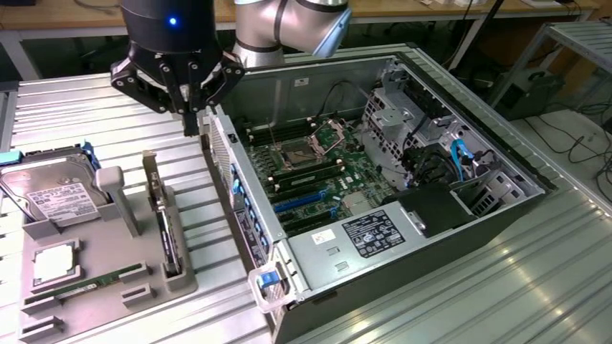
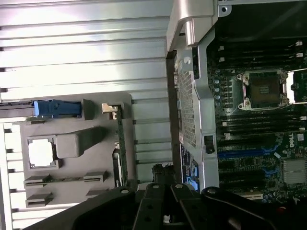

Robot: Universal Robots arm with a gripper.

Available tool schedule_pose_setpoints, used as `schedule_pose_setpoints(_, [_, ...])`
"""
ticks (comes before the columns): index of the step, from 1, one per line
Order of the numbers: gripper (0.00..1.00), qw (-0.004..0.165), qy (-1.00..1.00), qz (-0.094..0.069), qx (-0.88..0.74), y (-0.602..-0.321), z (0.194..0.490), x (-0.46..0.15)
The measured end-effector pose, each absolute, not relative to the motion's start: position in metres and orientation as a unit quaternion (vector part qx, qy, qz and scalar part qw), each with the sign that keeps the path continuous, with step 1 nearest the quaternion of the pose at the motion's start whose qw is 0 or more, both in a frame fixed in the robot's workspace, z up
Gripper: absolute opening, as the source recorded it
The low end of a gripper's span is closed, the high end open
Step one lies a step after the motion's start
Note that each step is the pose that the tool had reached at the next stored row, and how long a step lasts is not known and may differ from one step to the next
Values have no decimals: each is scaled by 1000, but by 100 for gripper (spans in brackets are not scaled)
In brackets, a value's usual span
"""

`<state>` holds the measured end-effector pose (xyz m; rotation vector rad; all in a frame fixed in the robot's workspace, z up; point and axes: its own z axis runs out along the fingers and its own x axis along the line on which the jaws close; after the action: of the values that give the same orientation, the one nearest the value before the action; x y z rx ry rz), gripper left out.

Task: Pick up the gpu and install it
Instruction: 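Reach for the gpu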

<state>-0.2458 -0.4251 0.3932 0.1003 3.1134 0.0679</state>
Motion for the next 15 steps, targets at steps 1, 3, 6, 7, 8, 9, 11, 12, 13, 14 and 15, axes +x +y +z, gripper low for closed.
schedule_pose_setpoints(1, [11,13,999,22,30,-426,393,-250])
schedule_pose_setpoints(3, [11,13,999,22,28,-426,393,-254])
schedule_pose_setpoints(6, [11,13,999,22,26,-429,393,-262])
schedule_pose_setpoints(7, [11,13,999,22,25,-430,393,-266])
schedule_pose_setpoints(8, [11,13,999,22,24,-431,393,-269])
schedule_pose_setpoints(9, [11,13,999,22,23,-431,393,-271])
schedule_pose_setpoints(11, [11,13,999,22,22,-433,393,-275])
schedule_pose_setpoints(12, [11,13,999,22,21,-433,393,-277])
schedule_pose_setpoints(13, [11,13,999,22,21,-434,393,-280])
schedule_pose_setpoints(14, [11,13,999,22,20,-435,393,-282])
schedule_pose_setpoints(15, [11,13,999,22,20,-436,393,-284])
